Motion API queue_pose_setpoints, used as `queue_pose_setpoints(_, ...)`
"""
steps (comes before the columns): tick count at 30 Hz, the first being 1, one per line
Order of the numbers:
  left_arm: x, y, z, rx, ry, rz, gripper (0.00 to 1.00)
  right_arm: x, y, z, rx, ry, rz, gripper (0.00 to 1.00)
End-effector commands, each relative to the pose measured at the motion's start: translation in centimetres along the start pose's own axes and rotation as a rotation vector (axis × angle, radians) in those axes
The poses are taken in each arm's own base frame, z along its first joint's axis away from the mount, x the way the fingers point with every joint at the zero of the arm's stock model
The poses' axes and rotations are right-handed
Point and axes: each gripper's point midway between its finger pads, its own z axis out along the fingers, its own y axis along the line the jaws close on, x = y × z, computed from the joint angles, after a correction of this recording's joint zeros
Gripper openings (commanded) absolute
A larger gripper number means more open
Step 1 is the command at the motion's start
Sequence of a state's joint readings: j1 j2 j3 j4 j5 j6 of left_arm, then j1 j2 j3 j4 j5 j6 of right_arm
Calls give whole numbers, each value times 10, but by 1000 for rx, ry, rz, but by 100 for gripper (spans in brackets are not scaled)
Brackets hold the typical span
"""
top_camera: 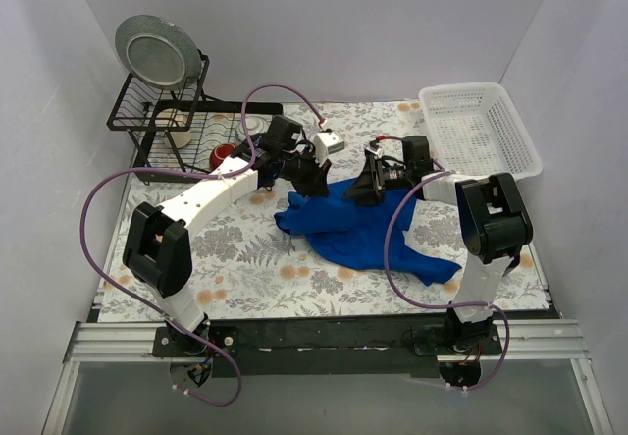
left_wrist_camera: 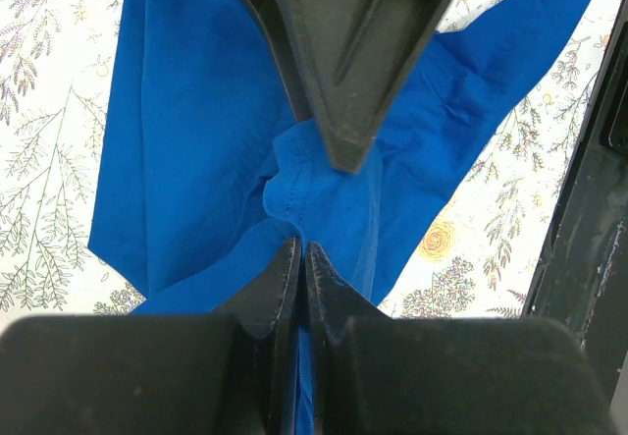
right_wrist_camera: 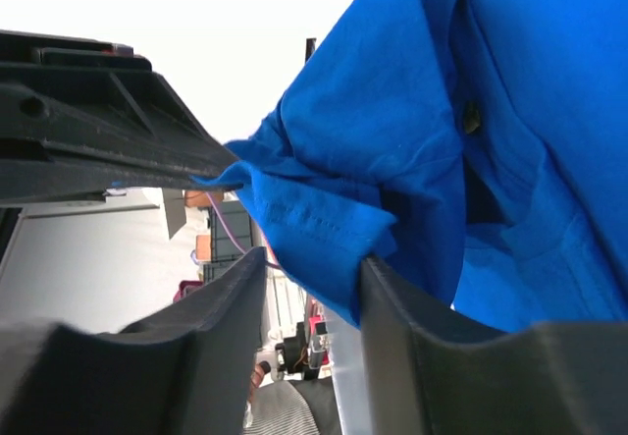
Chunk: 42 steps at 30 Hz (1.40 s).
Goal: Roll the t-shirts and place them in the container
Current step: Flatten out the T-shirt at the center of the board.
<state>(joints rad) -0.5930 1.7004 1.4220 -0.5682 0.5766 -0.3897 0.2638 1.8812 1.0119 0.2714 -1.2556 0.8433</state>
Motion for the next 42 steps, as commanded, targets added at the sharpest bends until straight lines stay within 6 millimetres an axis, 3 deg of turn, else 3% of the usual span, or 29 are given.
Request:
queue_pose_setpoints(1,-10,-8,-9,8,-30,24,0,-15,5,2,-8,-15,-60,44)
queue_pose_setpoints(11,2,-8,-10,-1,-4,9,0,-21,-7,5,20,-37,-53,25)
queue_pose_setpoints(19,11,-12,-12,4,10,-1,0,-28,-12,9,20,-41,-55,20)
queue_pose_setpoints(22,11,-11,-11,1,13,1,0,-31,-10,12,13,-38,-87,7)
queue_pose_setpoints(24,13,-8,-11,-13,19,4,9,-38,-5,13,21,-46,-147,1)
queue_pose_setpoints(25,13,-7,-12,-25,25,-1,31,-40,1,12,24,-48,-177,1)
queue_pose_setpoints(26,10,-5,-16,-49,19,-1,41,-51,13,8,26,-62,-241,1)
queue_pose_setpoints(27,8,4,-21,-112,24,-1,51,-52,10,5,64,-59,-284,1)
queue_pose_setpoints(28,7,8,-25,-146,22,0,83,-56,18,-1,82,-69,-340,1)
queue_pose_setpoints(29,-1,9,-38,-185,-5,20,98,-64,18,-10,119,-75,-480,1)
queue_pose_setpoints(35,-14,15,-78,-291,-65,81,98,-111,68,-74,353,-226,-735,1)
queue_pose_setpoints(39,-17,13,-95,-315,-99,100,98,-142,128,-106,398,-368,-856,1)
queue_pose_setpoints(40,-18,11,-99,-314,-113,110,96,-151,156,-111,402,-401,-928,1)
queue_pose_setpoints(42,-9,1,-93,-262,-114,102,90,-160,177,-118,422,-442,-988,1)
